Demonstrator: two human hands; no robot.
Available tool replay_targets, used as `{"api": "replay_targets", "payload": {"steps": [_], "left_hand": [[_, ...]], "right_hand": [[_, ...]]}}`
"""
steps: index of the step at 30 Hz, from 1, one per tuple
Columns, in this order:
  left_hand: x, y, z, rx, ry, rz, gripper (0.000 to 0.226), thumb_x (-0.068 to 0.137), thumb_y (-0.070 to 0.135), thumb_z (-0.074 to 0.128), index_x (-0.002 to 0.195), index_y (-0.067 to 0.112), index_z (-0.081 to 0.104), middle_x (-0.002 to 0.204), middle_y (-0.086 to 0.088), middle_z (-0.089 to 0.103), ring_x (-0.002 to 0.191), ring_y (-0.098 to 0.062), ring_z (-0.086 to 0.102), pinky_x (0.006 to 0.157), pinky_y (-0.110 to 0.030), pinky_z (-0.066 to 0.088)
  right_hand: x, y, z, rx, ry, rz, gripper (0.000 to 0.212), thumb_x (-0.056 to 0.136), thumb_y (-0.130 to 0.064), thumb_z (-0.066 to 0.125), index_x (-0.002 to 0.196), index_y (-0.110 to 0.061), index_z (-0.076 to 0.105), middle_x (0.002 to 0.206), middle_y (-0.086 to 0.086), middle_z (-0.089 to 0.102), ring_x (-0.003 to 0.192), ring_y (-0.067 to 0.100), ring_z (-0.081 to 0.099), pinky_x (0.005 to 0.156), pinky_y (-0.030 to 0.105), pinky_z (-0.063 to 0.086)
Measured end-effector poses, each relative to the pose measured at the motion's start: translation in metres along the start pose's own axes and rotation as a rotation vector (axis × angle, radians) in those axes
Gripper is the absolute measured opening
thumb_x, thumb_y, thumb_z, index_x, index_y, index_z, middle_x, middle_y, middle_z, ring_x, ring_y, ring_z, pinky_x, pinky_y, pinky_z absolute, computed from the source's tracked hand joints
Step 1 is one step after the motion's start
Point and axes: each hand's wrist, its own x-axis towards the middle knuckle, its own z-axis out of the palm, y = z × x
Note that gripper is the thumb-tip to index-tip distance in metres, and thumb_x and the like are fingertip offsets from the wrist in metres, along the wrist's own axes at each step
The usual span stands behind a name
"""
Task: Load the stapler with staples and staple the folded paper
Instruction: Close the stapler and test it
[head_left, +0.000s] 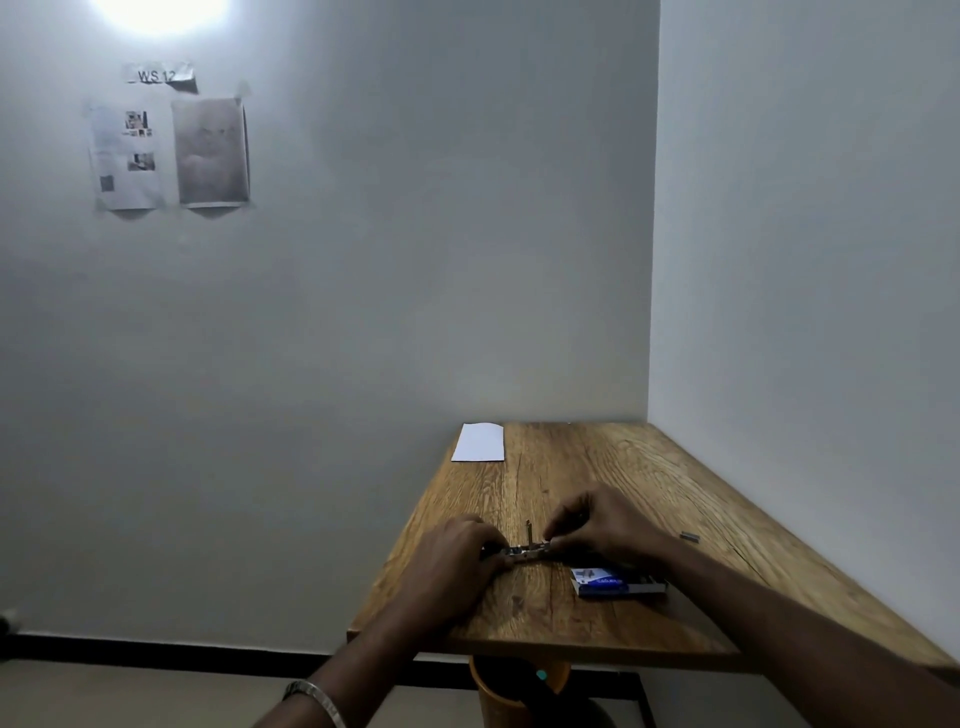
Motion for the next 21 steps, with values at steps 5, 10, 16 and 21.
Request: {"api": "replay_targets", "payload": {"steps": [5,10,16,21], "left_hand": [[-0.0002,0.0006,-0.0006,0.004,0.013,0.001,0.025,0.093,0.042,0.060,0.112,0.029,0.069,0.108,0.011,0.064,0.089,0.001,0.049,0.066,-0.012,0.032],[-0.0005,0.0001,-0.0012,0.003,0.002,-0.012,0.026,0.093,0.042,0.061,0.113,0.028,0.069,0.109,0.010,0.064,0.092,-0.002,0.052,0.074,-0.018,0.044],[-0.0006,0.0006,-0.0009,0.004,0.015,-0.012,0.025,0.092,0.043,0.061,0.112,0.029,0.069,0.109,0.011,0.064,0.090,0.000,0.050,0.069,-0.013,0.036],[-0.0007,0.0001,-0.0002,-0.003,0.022,-0.002,0.025,0.093,0.042,0.061,0.112,0.028,0.069,0.109,0.011,0.064,0.089,0.001,0.050,0.067,-0.012,0.035]], "right_hand": [[0.0003,0.0043,0.0006,0.038,-0.018,0.013,0.008,0.081,-0.005,0.076,0.087,-0.009,0.077,0.089,0.003,0.077,0.085,0.012,0.074,0.080,0.031,0.061],[0.0027,0.0048,-0.0008,-0.019,-0.067,0.023,0.009,0.082,-0.008,0.076,0.089,-0.012,0.078,0.090,0.000,0.077,0.086,0.009,0.073,0.082,0.029,0.061],[-0.0030,0.0027,-0.0045,-0.061,-0.088,-0.007,0.015,0.086,-0.015,0.074,0.101,-0.018,0.078,0.097,-0.006,0.076,0.089,0.000,0.070,0.073,0.015,0.055],[-0.0040,-0.0038,-0.0055,-0.091,-0.164,0.002,0.018,0.092,-0.016,0.067,0.106,-0.021,0.076,0.101,-0.010,0.073,0.095,0.001,0.066,0.074,0.015,0.052]]}}
